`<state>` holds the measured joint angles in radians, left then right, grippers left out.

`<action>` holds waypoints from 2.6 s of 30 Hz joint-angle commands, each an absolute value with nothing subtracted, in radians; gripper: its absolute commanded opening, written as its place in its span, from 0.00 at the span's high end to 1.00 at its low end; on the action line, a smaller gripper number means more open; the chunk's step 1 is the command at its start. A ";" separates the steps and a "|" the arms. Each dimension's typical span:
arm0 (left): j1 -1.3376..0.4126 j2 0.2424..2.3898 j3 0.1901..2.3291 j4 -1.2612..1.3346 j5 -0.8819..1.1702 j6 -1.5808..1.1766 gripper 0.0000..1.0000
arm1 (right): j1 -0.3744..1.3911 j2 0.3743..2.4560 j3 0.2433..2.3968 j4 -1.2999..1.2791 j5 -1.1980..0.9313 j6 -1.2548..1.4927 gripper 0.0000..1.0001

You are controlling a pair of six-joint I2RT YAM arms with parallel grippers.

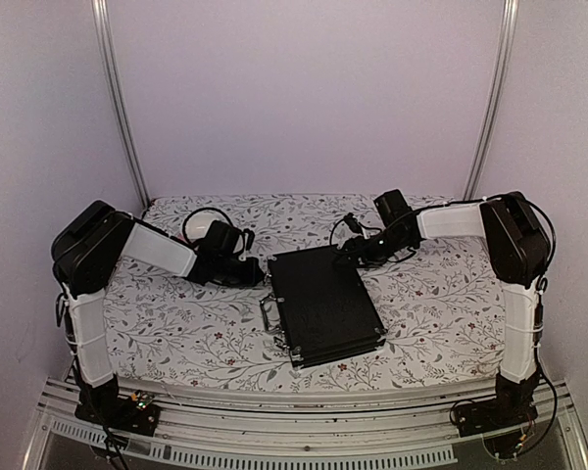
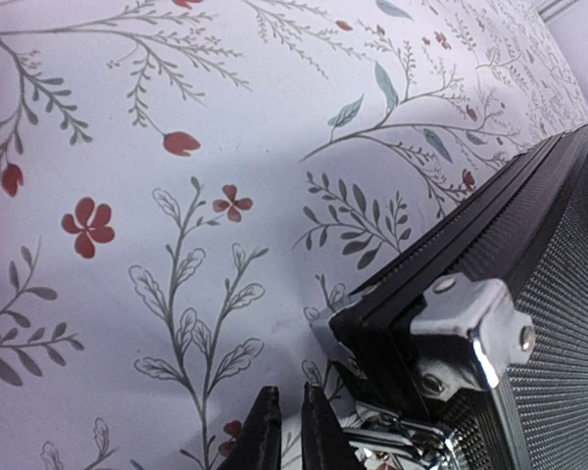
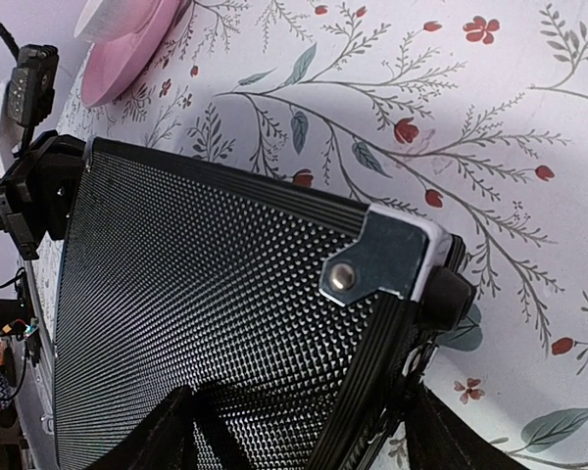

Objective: Pack up texas hold em set

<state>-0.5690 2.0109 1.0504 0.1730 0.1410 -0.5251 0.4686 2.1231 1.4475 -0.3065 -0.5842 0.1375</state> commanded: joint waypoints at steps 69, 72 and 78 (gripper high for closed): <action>-0.899 2.093 0.959 0.297 -0.065 -0.907 0.96 | 0.586 2.118 1.250 -0.061 -0.402 0.458 0.43; -0.851 1.987 0.882 0.295 -0.084 -0.867 0.93 | 0.581 2.091 1.269 -0.105 -0.357 0.436 0.42; -0.768 1.670 0.790 0.191 -0.152 -0.766 0.85 | 0.559 1.996 1.284 -0.194 -0.280 0.392 0.39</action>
<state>-0.7979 1.8587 0.8337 0.2852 -0.1795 -0.8482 0.5179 2.0480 1.2942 -0.0174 -0.3176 0.4564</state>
